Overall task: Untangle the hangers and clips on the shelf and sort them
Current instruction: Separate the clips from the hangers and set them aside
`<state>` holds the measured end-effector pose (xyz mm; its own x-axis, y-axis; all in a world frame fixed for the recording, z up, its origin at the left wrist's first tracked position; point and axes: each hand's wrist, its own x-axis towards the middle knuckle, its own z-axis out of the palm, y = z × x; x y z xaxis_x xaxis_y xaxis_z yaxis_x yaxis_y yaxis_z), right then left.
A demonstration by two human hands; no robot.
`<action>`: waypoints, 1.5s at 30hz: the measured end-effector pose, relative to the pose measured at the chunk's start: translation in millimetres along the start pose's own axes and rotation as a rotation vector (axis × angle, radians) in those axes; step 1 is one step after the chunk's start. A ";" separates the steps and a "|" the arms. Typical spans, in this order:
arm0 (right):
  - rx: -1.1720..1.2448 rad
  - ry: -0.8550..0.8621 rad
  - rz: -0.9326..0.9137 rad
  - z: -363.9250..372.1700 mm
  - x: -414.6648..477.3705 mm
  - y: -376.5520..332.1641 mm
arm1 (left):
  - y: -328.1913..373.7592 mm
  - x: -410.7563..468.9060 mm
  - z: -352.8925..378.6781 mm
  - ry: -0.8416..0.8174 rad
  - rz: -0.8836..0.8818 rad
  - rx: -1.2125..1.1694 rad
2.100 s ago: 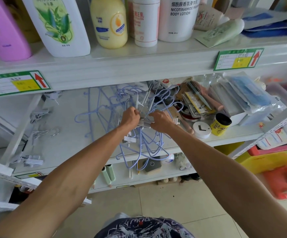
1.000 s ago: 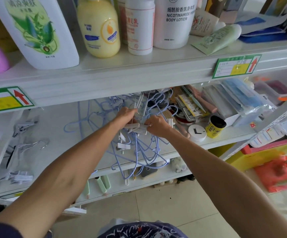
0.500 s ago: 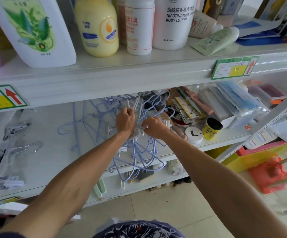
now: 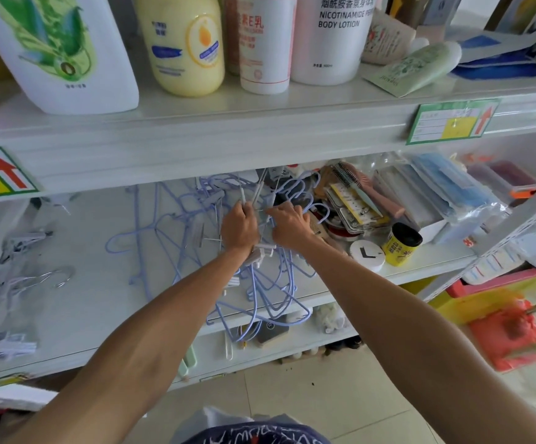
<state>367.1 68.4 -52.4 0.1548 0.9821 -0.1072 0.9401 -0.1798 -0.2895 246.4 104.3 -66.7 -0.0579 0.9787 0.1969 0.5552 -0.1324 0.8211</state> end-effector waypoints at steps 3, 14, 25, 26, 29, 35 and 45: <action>-0.086 -0.009 -0.009 5.2 6.2 1.3 | -2.7 1.7 3.6 0.003 0.046 -0.056; -0.118 0.111 -0.140 -6.2 19.1 4.1 | -12.3 -3.6 7.8 0.004 0.131 -0.130; 0.136 0.284 -0.129 -14.0 24.6 -6.2 | -5.2 3.9 -4.3 -0.061 0.048 -0.149; 0.180 0.289 -0.122 -14.6 25.6 -7.7 | -4.3 5.0 -4.8 -0.062 0.048 -0.155; 0.353 0.270 -0.042 -21.3 25.7 -12.7 | 0.0 9.5 -7.8 -0.059 0.049 -0.164; 0.798 0.157 0.160 -25.5 17.7 -18.2 | 2.0 10.6 -14.4 -0.099 0.049 -0.194; 0.841 0.245 0.257 -21.9 12.9 -8.2 | -0.2 8.3 -25.7 -0.096 0.087 -0.194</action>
<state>368.0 83.8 -30.6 0.4792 0.8734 -0.0871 0.3513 -0.2818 -0.8929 224.5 108.5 -51.5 0.0680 0.9714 0.2275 0.3841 -0.2359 0.8927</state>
